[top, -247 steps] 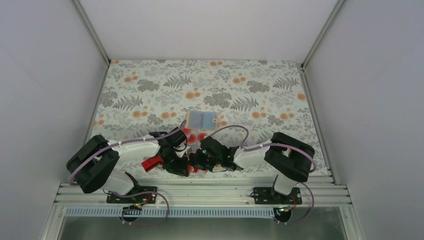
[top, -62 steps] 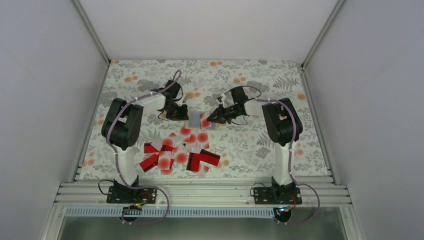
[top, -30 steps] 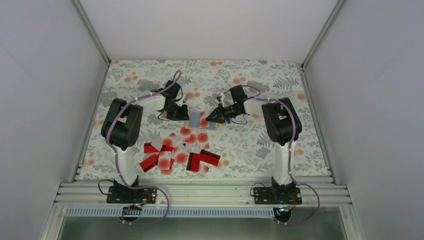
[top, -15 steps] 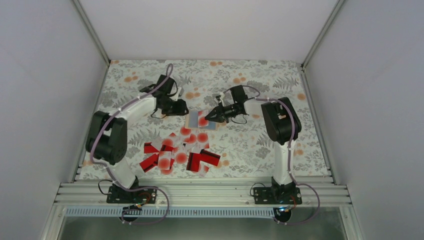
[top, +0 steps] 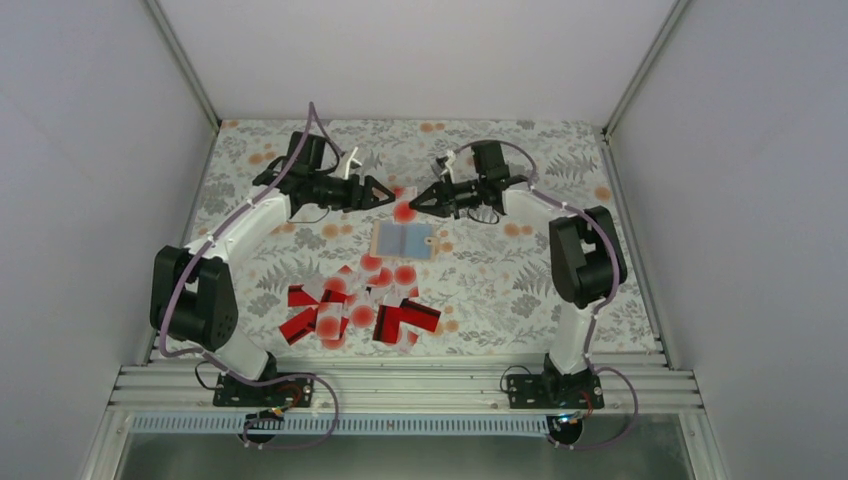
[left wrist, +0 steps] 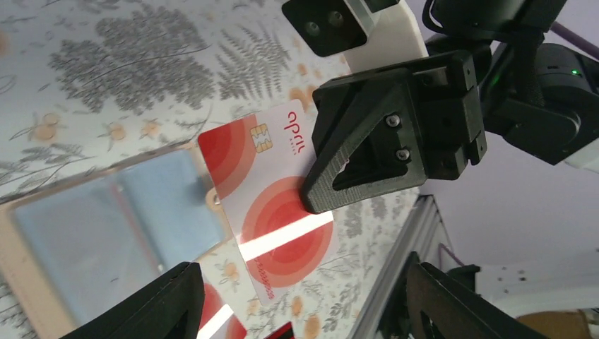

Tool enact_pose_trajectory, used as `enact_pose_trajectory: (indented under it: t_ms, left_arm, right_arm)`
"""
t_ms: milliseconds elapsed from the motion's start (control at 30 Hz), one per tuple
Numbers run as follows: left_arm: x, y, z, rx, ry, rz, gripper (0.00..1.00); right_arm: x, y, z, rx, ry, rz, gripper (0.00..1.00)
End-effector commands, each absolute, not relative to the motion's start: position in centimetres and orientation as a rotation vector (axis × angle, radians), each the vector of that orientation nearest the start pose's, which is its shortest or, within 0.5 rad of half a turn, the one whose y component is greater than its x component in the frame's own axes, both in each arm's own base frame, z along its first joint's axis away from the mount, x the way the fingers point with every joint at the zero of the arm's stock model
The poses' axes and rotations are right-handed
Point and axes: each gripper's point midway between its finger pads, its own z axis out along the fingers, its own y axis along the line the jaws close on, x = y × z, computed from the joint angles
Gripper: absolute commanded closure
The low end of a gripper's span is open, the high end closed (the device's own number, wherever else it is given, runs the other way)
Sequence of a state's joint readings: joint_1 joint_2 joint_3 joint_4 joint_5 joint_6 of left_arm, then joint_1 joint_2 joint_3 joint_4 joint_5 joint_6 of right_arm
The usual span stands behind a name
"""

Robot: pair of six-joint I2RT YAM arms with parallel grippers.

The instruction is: Put the credit cards into the card holder

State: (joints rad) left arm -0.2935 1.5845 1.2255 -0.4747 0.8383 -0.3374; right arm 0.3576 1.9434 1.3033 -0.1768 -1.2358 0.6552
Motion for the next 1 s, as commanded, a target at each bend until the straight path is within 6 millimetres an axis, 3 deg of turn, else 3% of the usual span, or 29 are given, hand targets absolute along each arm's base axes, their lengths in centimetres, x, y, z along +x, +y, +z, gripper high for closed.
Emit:
enact_pose_trajectory:
  t_ms: [0, 267, 733, 967]
  left_arm:
    - [35.1, -24.5, 25.5, 0.413, 2.244, -1.456, 0.29]
    - [35.8, -24.0, 26.3, 0.376, 2.203, -1.537, 0.41]
    - [37.4, -25.0, 25.6, 0.356, 2.197, -1.641, 0.52]
    - [37.7, -25.4, 26.8, 0.369, 2.143, -1.709, 0.61]
  right_arm:
    - [35.3, 30.5, 21.8, -0.345, 2.372, 1.989, 0.96]
    - [35.5, 30.6, 25.5, -0.361, 2.306, 2.004, 0.96]
    - [36.3, 31.7, 28.1, -0.422, 2.262, 2.031, 0.96]
    - [36.2, 32.2, 28.2, -0.436, 2.262, 2.038, 0.96]
